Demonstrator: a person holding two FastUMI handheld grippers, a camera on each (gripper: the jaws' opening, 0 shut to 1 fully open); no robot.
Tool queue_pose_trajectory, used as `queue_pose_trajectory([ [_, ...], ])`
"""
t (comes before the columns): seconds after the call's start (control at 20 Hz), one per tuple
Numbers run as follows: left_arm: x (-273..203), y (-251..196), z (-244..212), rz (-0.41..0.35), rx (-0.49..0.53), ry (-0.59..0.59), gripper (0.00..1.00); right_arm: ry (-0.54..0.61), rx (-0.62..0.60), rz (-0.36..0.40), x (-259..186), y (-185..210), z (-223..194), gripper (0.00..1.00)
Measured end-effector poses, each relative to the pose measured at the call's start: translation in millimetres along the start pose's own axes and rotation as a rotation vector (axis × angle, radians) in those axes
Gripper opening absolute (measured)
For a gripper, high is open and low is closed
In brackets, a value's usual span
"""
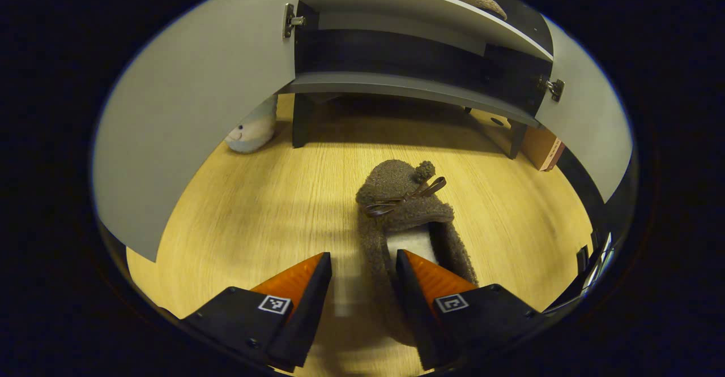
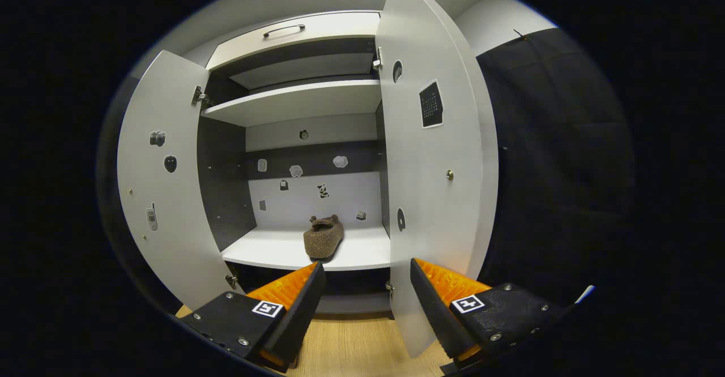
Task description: Grab one shoe with the right hand and put it into the shoe cabinet, grab the other shoe with the left hand and put it into the shoe cabinet; then close the right door with the right hand and the left door with the left hand.
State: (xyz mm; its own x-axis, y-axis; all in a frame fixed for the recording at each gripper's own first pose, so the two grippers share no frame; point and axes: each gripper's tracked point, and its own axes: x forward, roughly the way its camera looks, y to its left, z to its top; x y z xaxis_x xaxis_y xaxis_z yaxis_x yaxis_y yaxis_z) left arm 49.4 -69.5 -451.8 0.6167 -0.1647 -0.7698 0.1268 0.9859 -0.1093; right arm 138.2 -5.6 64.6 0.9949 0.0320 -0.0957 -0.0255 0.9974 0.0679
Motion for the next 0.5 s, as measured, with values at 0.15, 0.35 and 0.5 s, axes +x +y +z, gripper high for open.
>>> queue_pose_trajectory([
  [0.15, -0.3, 2.4, -4.8, 0.023, 0.041, 0.064, 0.17, 0.005, 0.003, 0.016, 2.2, 3.8, -1.5, 0.92],
  [0.35, -10.0, -4.0, 6.9, 0.031, 0.040, 0.104, 0.07, -0.006, -0.012, 0.037, 3.2, 10.6, 0.1, 0.93],
  [0.5, -33.7, -7.0, 20.4, 0.023, 0.069, 0.101, 0.07, -0.014, -0.024, 0.042, 4.8, 11.6, -0.6, 0.93],
])
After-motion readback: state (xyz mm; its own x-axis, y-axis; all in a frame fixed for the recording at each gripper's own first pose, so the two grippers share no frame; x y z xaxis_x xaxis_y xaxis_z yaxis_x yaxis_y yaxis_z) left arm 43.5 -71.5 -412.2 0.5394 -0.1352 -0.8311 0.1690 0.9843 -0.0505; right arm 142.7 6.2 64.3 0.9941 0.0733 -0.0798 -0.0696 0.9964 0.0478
